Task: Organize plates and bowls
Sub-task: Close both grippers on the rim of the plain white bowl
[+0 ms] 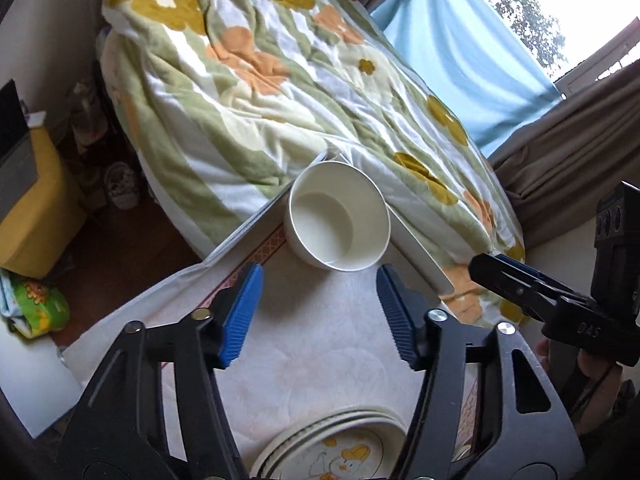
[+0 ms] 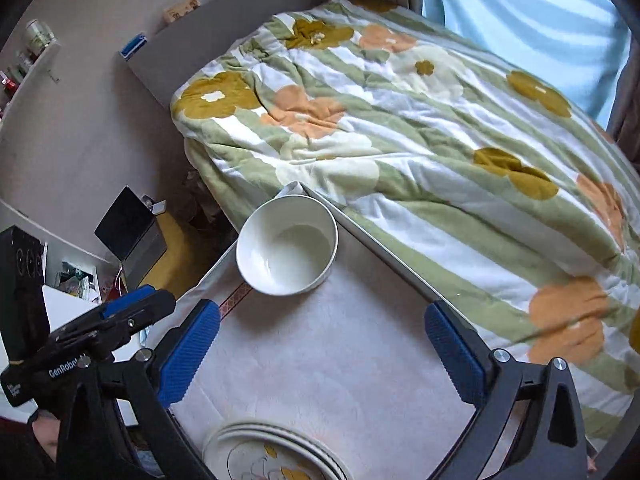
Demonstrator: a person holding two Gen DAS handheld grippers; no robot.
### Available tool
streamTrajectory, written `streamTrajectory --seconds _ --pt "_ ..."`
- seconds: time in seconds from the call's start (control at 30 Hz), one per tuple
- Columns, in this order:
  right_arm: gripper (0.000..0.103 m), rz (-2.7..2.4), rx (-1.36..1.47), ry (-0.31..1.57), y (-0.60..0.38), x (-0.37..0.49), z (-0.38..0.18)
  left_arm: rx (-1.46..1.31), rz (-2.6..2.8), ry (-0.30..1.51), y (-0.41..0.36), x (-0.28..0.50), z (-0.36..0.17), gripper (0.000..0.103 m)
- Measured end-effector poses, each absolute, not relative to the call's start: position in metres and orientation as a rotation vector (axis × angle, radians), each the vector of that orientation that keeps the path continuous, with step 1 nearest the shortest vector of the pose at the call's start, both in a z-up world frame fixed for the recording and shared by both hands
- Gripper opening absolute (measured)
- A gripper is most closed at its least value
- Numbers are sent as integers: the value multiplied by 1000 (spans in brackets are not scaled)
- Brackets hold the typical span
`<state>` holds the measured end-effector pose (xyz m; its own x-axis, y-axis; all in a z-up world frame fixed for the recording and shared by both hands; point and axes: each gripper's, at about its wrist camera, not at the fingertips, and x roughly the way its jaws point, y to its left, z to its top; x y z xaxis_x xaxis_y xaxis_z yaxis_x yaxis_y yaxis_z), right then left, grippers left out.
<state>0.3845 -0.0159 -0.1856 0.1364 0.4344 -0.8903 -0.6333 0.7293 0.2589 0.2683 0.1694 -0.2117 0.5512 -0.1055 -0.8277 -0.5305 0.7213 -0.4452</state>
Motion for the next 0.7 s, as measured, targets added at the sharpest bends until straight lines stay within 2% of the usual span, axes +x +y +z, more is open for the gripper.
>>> streamTrajectory --seconds 0.03,0.13,0.2,0.3,0.4,0.43,0.47,0.53,0.6,0.7 --pt "82 784 -174 1238 -8 394 -201 -750 278 988 172 277 -222 45" --pt "59 786 -137 1304 11 410 -238 -748 260 1013 181 302 -250 34" --pt "54 777 -101 1326 18 418 -259 -750 246 1027 186 315 -264 29" --pt "48 773 -71 1340 26 425 -278 -741 229 1050 188 330 -279 28" --pt "34 775 -61 1359 28 426 -289 -721 231 1063 191 338 -288 27" --pt "32 776 -58 1362 29 427 -292 -722 234 1066 193 340 -290 27" --pt "32 768 -56 1364 29 428 -295 -721 241 1068 195 342 -293 24" --pt "24 757 -48 1371 30 430 -301 -699 257 1080 198 341 -295 14" --pt "17 775 -8 1373 29 430 -303 -700 250 1074 200 341 -296 13" --pt "17 766 -1 1366 30 428 -302 -661 261 1077 195 341 -293 13"
